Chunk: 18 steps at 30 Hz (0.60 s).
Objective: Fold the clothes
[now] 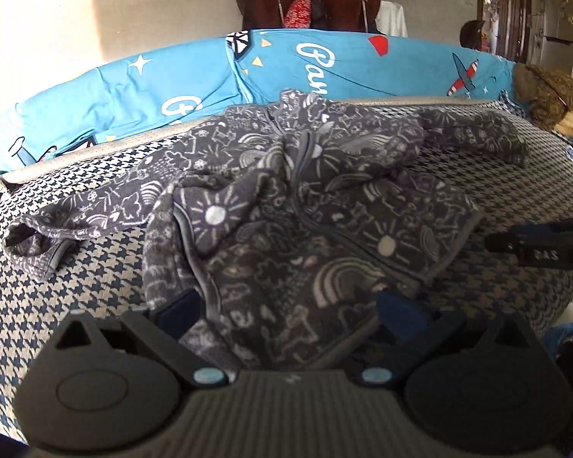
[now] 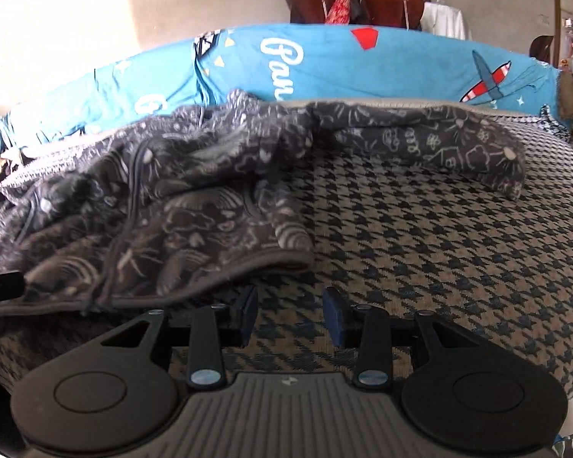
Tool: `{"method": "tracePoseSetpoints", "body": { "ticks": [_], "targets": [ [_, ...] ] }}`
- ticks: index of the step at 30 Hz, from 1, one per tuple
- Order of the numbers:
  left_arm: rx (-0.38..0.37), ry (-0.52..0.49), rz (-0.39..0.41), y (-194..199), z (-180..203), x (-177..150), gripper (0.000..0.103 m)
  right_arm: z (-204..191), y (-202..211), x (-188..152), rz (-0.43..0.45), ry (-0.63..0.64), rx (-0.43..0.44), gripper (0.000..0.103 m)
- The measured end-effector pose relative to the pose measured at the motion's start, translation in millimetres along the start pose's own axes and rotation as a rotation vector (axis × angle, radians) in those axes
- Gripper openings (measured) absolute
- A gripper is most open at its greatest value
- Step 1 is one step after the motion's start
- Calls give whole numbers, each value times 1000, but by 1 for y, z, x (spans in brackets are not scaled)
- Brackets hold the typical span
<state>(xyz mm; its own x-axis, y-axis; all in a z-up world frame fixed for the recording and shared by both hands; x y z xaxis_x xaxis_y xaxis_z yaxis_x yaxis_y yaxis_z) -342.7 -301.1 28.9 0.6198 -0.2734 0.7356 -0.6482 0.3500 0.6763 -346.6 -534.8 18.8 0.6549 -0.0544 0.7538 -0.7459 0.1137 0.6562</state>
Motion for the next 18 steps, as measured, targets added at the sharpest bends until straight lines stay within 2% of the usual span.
{"method": "tracePoseSetpoints", "body": {
  "ticks": [4,8,12,14,17,18],
  "targets": [
    [18,-73,-26,-2,10,-8,103,3,-19,1,-28,12,-29,38],
    [54,-108,-60,-8,12,-15,103,1,-32,7,-1,10,-19,39],
    [8,-115,-68,-7,15,-17,103,-4,-41,15,25,-7,8,39],
    [23,-141,-74,-9,18,-19,103,-5,-45,20,37,-27,23,39],
    [83,-152,-94,-17,17,-22,103,-8,-49,28,58,-64,53,39],
    [96,-147,-98,-18,15,-23,103,-9,-49,31,66,-75,60,36]
  ]
}}
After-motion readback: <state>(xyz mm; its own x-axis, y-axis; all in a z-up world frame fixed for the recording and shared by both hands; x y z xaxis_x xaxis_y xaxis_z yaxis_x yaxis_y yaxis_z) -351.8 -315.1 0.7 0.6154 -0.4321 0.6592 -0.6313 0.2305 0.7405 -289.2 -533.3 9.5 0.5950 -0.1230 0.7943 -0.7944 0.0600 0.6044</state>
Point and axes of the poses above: each gripper's, at about its wrist camera, not at the fingertips, and y roughly against the way its jaws point, z to its right, x to its top, the point moved 5 cm from there along -y, roughly the way its jaws point, and after that the axes turned 7 degrees about -x, right-handed, at the moved point
